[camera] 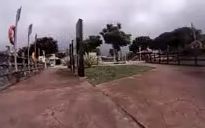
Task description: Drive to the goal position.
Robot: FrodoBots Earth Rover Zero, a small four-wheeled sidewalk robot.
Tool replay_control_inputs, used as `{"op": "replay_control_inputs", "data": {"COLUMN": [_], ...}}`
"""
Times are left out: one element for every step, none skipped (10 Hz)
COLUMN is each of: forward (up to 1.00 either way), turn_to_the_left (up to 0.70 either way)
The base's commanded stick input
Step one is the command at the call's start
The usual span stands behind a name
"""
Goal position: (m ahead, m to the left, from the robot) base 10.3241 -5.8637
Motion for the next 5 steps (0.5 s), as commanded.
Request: {"op": "replay_control_inputs", "data": {"forward": [0.00, 0.00, 0.00, 0.00, 0.00], "turn_to_the_left": [-1.00, -1.00, -1.00, -1.00, -1.00]}}
